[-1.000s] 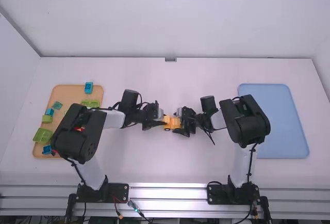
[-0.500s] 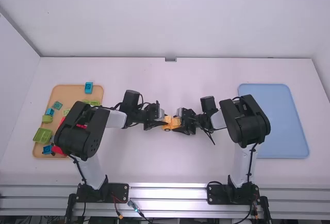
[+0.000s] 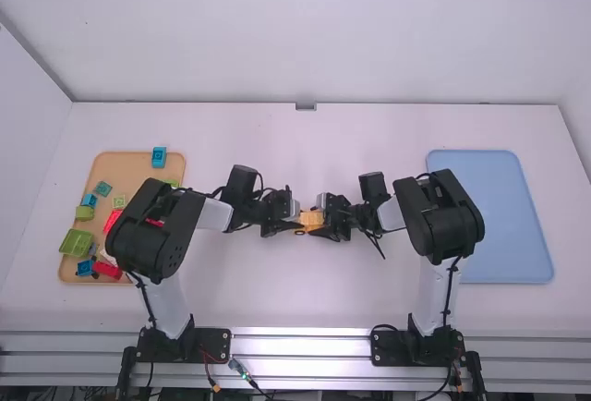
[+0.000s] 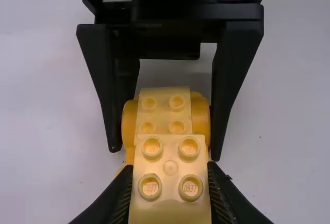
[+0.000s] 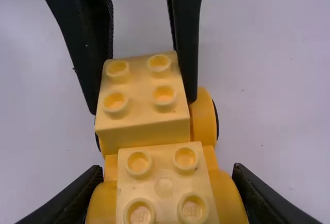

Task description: Assemble lego blocks to make yellow taxi

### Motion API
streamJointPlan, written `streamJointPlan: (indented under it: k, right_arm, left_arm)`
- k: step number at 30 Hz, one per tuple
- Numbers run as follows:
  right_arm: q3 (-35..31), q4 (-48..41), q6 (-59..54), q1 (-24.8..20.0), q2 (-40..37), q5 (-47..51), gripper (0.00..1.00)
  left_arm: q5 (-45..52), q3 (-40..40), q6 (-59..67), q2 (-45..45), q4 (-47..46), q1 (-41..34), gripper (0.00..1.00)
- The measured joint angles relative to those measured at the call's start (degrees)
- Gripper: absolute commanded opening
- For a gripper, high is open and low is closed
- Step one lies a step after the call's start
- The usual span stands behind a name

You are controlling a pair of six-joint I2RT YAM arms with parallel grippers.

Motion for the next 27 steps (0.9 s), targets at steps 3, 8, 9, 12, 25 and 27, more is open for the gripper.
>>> streamJointPlan:
  k: [3,8,9,12,25,27]
  right_arm:
    - [0.0,-0.1,0.0,0.2,0.0,-0.2,0.51]
    - [0.0,-0.2,-0.2,0.7,0.0,-0.2,0.51]
    - [0.0,-0.2,-0.2,0.7,0.0,-0.1,0.52]
    - [0.0,-0.2,-0.2,0.7,0.0,-0.2,0.52]
    - [0.0,-0.4,-0.2,0.3,0.0,-0.6,0.54]
    - [0.0,-0.4,-0.3,0.3,0.0,-0.6,0.54]
  left_arm:
    - [-1.2,0.0,-0.1,0.0,0.3,0.0,0.02]
    - [-1.9,0.0,-0.2,0.0,0.3,0.0,0.02]
    - [-1.9,0.0,-0.2,0.0,0.3,0.0,0.04]
    - [-1.8,0.0,-0.2,0.0,0.2,0.0,0.06]
    - [-1.0,0.3,-0.2,0.0,-1.2,0.0,0.10]
    - [-0.9,0.3,-0.3,0.0,-1.3,0.0,0.12]
